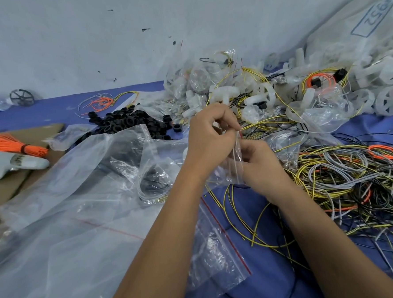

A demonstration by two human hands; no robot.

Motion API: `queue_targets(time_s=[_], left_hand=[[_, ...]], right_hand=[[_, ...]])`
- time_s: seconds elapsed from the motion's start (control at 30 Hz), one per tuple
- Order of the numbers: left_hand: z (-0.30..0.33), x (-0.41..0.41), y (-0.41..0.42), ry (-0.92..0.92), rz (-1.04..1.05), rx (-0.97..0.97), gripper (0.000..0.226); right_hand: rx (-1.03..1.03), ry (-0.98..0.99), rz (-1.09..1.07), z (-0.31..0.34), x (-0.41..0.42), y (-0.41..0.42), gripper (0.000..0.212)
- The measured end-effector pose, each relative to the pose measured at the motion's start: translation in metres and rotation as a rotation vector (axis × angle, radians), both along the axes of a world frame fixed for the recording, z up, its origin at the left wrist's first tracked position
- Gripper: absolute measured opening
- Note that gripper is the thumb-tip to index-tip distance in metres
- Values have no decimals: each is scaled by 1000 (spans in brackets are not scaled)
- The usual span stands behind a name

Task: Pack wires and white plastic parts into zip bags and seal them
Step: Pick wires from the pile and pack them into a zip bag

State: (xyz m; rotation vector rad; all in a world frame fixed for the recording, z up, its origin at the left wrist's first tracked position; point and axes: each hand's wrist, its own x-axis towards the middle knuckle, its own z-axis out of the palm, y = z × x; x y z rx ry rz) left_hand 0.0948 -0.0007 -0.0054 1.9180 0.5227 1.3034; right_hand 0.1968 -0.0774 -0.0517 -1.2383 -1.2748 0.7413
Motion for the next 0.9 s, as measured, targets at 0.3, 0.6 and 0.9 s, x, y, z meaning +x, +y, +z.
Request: queue_targets(time_s=[0.3,0.6,0.9], left_hand=[[-6,7,-5,56,-15,19,32],[-9,9,-6,16,-41,-28,31],[-3,5,-5,-97,-23,-77,37]], right_hand=[[-78,-372,44,-1,-5,-2,27],[15,-645,-34,-6,1,3,21],[-121,78,217,3,-8,-6,24]])
